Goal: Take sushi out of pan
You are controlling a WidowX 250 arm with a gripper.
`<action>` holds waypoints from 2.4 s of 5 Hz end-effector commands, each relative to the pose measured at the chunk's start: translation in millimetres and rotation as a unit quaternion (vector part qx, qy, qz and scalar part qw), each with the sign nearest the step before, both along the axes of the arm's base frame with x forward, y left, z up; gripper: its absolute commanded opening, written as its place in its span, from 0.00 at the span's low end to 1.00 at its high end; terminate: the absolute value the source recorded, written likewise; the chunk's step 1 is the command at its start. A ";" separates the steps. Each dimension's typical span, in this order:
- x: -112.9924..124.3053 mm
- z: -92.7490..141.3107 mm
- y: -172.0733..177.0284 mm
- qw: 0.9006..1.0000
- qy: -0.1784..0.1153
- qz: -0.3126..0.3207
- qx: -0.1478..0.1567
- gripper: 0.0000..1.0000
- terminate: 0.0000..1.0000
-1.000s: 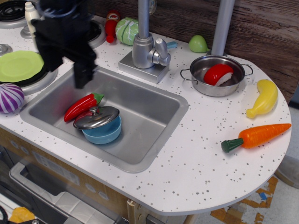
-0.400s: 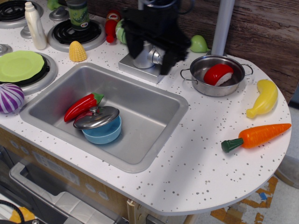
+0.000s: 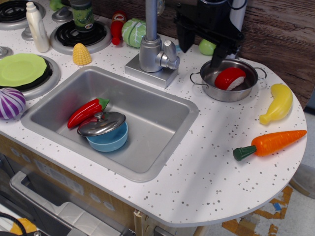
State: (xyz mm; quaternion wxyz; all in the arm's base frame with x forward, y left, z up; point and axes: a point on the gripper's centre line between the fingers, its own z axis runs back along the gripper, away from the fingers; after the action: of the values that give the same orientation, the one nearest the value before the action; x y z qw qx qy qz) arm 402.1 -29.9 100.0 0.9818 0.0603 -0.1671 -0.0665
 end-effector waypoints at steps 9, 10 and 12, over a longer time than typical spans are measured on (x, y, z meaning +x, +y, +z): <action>63.9 -68.0 -9.9 0.993 -0.073 -0.074 -0.057 0.00 0.00; 65.7 -56.0 -12.6 0.995 -0.063 -0.067 -0.050 0.00 0.00; 57.5 -6.3 -8.3 0.997 -0.048 -0.050 0.025 0.00 0.00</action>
State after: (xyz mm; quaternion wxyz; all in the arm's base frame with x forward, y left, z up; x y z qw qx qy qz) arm 442.8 -33.5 66.1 0.9768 0.0927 -0.1652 -0.0999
